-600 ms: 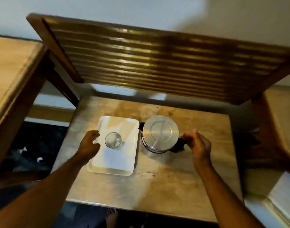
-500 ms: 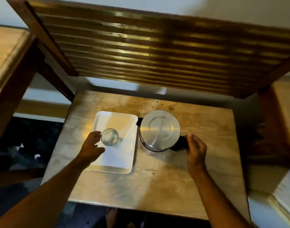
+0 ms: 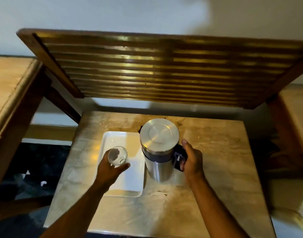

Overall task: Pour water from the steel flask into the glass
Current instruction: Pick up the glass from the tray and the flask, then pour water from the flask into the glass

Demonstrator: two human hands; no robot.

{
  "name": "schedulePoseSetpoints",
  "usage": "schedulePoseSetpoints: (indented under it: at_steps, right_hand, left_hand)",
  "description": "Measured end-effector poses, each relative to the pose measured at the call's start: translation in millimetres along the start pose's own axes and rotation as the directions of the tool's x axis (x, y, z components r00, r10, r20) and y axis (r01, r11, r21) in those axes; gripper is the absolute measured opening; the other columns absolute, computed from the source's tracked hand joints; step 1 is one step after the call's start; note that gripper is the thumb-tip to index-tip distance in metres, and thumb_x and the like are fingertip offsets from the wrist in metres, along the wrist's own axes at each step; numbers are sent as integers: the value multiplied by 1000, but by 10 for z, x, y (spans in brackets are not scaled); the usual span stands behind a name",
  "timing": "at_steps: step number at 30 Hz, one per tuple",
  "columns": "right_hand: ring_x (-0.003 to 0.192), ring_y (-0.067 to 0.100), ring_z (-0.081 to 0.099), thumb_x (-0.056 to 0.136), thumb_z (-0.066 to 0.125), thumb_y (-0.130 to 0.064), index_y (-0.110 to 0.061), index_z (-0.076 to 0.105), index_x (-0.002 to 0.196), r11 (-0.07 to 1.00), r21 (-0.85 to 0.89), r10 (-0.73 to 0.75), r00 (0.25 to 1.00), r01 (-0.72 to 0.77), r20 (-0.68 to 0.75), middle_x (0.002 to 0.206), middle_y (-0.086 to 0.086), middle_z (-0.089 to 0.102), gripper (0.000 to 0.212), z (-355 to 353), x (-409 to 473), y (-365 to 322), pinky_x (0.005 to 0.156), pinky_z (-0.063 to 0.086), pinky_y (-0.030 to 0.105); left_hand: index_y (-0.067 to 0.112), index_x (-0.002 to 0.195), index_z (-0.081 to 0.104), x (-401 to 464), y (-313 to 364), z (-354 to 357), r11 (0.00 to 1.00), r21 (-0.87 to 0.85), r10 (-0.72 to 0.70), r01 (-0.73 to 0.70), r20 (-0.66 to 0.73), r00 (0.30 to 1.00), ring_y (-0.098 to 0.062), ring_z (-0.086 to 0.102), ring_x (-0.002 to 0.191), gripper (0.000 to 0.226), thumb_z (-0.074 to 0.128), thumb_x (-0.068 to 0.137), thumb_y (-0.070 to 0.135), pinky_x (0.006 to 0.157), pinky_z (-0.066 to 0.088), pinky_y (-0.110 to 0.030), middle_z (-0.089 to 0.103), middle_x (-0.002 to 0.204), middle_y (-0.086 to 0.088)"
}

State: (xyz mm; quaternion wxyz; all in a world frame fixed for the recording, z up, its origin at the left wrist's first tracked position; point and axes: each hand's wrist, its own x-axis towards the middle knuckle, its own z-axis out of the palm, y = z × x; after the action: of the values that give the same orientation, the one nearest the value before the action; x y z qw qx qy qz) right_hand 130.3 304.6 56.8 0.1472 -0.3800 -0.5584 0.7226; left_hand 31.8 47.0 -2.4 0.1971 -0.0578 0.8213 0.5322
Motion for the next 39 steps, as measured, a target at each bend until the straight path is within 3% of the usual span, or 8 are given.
schedulePoseSetpoints:
  at_steps: [6,10,13,18,25,28,32,39]
  right_hand:
    - [33,10,39,69,68,-63,-17,65,50,995,89,32,997,-38,70,38,-3,48,50,138,-436,-823,35,32,20]
    - [35,13,44,75,70,-56,-19,60,53,971,228,-133,956,73,260,41,0,49,44,306,-939,-1856,39,38,22]
    - [35,11,45,78,68,-57,-21,62,54,950,247,-259,923,190,286,43,-2,51,43,495,-1295,-2734,37,38,21]
    - [32,11,41,92,65,-47,-26,66,48,891,129,-453,874,436,174,39,-5,50,49,786,-1897,-4196,34,33,18]
    - [27,10,29,88,70,-40,-18,55,42,751,-37,-637,739,659,221,33,-5,40,53,970,-2575,-5514,31,23,16]
    - [28,11,26,87,69,-43,-17,51,45,704,-135,-650,709,697,273,34,-5,38,52,940,-2711,-5879,32,21,16]
    - [31,14,23,84,67,-47,-20,46,40,614,-289,-625,676,735,392,35,-4,31,57,909,-2822,-6270,36,19,18]
    - [33,14,27,81,65,-50,-18,50,39,308,-517,-556,592,798,583,39,-3,37,55,1090,-2978,-6688,38,23,23]
  left_hand:
    - [21,115,61,-312,790,-478,987,-25,158,-157,24,987,-15,67,100,61,93,64,9,83,55,-30,70,109,-1]
    - [38,105,61,-697,1737,-936,931,-20,365,-364,43,930,-13,69,93,50,91,67,27,73,55,-22,71,97,5]
    - [47,104,61,-1028,2513,-1257,865,-40,501,-500,26,865,-4,70,94,49,89,70,27,75,55,-26,71,105,18]
    - [33,103,65,-1524,3711,-1736,787,-133,607,-603,-9,794,-20,76,90,38,84,76,15,76,63,-44,77,101,-3]
    - [29,97,61,-2016,4695,-2170,660,-124,736,-741,-89,671,-26,72,84,38,86,68,32,68,65,-41,70,92,-5]
    - [35,95,61,-2119,4855,-2242,610,-107,775,-785,-127,620,-21,72,79,41,84,61,42,60,62,-27,70,87,3]
    - [36,95,60,-2214,4975,-2228,559,-84,815,-825,-123,566,-14,71,76,46,80,57,51,60,62,-27,69,87,4]
    - [33,96,60,-2297,5027,-2053,533,-108,839,-839,-60,540,-11,70,75,50,81,54,51,61,60,-23,68,85,3]
